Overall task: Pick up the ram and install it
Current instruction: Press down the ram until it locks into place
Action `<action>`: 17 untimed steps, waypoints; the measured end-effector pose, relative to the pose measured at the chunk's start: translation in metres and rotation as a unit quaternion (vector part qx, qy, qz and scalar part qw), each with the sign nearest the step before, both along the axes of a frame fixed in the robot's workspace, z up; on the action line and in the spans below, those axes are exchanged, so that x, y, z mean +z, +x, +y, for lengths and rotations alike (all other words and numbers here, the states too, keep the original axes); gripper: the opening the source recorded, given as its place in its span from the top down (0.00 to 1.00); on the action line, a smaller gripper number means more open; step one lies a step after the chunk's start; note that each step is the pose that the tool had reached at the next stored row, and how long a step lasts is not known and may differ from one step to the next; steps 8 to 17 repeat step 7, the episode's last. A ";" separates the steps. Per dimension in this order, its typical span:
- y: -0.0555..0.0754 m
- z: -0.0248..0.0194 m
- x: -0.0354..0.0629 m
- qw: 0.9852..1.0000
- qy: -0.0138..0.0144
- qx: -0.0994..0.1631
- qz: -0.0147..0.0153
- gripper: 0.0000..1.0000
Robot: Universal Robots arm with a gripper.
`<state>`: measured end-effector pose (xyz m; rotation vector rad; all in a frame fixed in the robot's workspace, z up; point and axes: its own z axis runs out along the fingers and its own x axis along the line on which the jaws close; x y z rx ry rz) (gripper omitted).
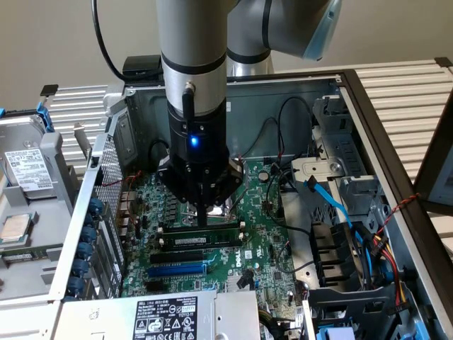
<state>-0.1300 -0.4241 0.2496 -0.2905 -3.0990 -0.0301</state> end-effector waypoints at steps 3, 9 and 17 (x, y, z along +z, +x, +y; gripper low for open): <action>0.000 0.0000 -0.0001 1.000 0.001 0.000 0.000 0.90; 0.000 -0.0003 0.0000 1.000 0.001 0.000 0.000 0.90; 0.000 -0.0003 0.0000 1.000 0.001 0.000 0.000 0.90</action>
